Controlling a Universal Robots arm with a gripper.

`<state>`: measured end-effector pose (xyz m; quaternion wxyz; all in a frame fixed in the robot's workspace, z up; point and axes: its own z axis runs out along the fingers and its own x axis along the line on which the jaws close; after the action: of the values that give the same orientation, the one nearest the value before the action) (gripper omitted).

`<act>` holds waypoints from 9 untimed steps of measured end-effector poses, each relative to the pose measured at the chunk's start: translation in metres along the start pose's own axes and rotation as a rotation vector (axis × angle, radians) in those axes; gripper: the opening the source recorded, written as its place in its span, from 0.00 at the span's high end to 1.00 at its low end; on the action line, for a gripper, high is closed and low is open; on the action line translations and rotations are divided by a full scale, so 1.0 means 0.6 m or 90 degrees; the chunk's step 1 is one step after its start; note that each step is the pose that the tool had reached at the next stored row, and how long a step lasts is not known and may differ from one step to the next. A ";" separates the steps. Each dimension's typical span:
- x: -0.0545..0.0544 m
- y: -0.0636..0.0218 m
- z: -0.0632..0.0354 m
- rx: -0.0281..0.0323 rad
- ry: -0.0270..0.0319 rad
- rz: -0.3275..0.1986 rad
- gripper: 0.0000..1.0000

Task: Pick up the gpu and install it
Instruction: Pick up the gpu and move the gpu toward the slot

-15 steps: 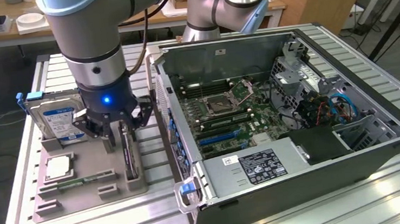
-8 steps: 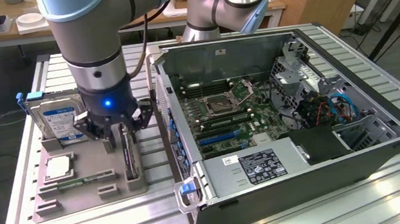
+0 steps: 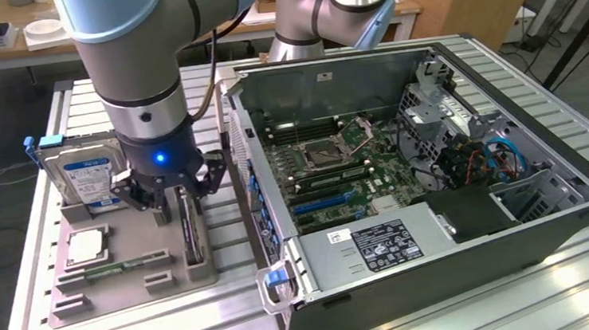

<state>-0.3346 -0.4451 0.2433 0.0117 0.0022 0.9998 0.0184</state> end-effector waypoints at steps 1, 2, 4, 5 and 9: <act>0.000 0.000 0.001 0.0000 0.0000 0.000 0.53; 0.000 0.000 0.003 0.0000 0.0000 0.000 0.53; 0.000 0.000 0.006 0.0000 0.0000 0.000 0.53; 0.000 0.000 0.007 0.0000 0.0000 0.000 0.53; 0.001 -0.001 0.014 0.0000 0.0000 0.000 0.53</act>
<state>-0.3348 -0.4453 0.2352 0.0117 0.0022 0.9998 0.0184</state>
